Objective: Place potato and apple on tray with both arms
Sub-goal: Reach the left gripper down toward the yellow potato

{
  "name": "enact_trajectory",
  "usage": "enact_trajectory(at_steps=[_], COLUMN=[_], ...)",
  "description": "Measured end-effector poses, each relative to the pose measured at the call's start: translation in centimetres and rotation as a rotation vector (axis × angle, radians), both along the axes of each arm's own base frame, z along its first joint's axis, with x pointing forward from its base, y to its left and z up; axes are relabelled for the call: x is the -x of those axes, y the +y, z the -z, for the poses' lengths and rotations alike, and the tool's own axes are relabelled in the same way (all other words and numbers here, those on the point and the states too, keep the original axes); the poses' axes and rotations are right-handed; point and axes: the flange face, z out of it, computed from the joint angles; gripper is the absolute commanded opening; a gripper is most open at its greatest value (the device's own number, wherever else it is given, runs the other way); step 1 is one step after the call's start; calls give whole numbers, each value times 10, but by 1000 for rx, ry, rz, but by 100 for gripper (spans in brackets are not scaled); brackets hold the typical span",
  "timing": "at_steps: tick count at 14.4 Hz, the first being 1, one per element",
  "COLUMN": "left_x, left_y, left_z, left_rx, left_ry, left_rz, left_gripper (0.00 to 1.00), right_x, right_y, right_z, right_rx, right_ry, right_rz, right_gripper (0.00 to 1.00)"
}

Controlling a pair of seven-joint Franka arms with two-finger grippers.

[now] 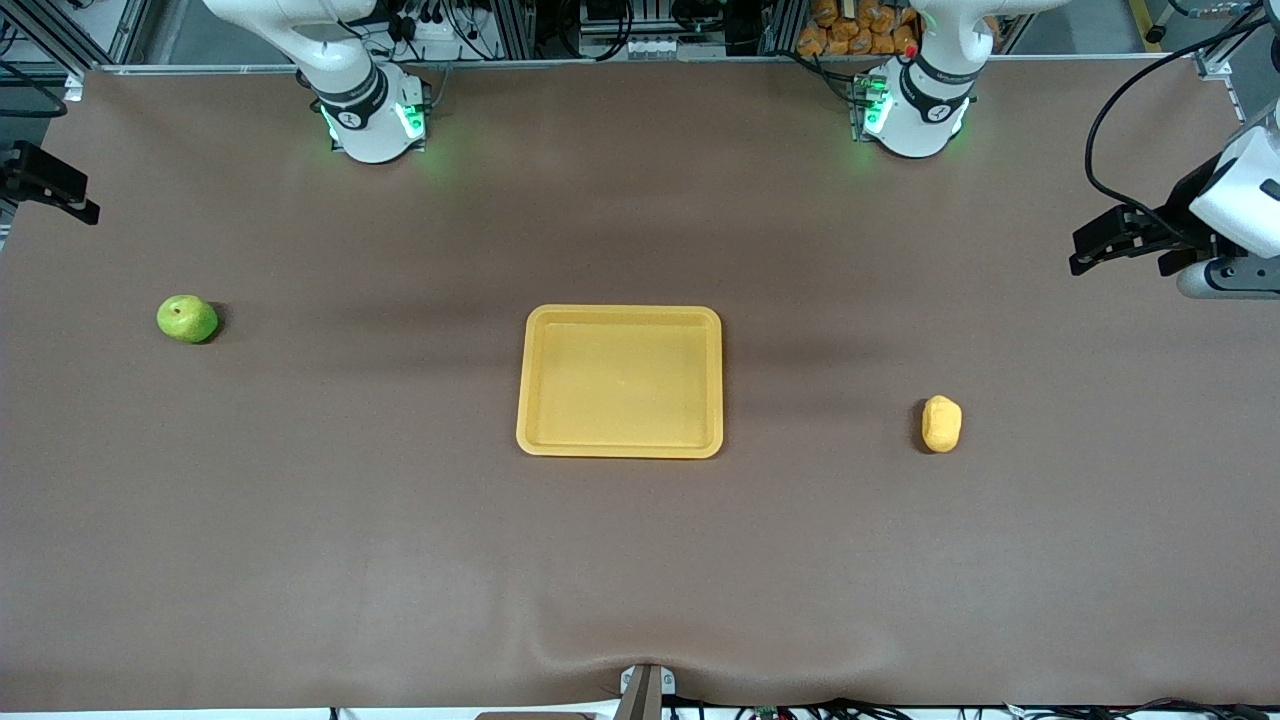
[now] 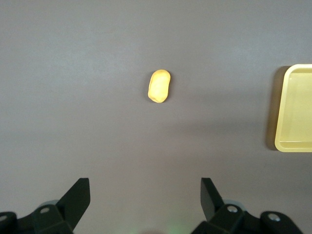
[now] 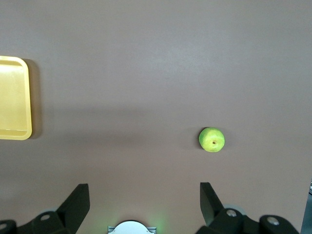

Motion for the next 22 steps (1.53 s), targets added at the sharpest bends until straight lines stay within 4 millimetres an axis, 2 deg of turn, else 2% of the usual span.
enact_trajectory(at_steps=[3,6,10,16,19,20,22], left_x=[0,1,0,-10,-24,-33,-54], left_y=[-5,-20,-19,-21,-22,-23,-25], left_z=[1,0,2,27,55,74,124], left_rx=[-17,-58,-62,-57,-51,-48,-41], left_ry=[-2,-7,-12,-57,-36,-10,67], left_rz=[16,51,52,61,64,61,38], left_gripper=[100,100,100,100,100,100,100], right_x=[1,1,1,-10,-17,-19,-24], right_y=[-6,-8,-13,-24,-28,-30,-37], right_z=[0,0,4,21,33,36,48], right_rx=[-2,-2,-3,-1,1,1,1], right_ry=[1,1,8,27,44,51,71], right_rz=[11,14,23,43,51,54,66], right_gripper=[100,100,100,100,100,100,100])
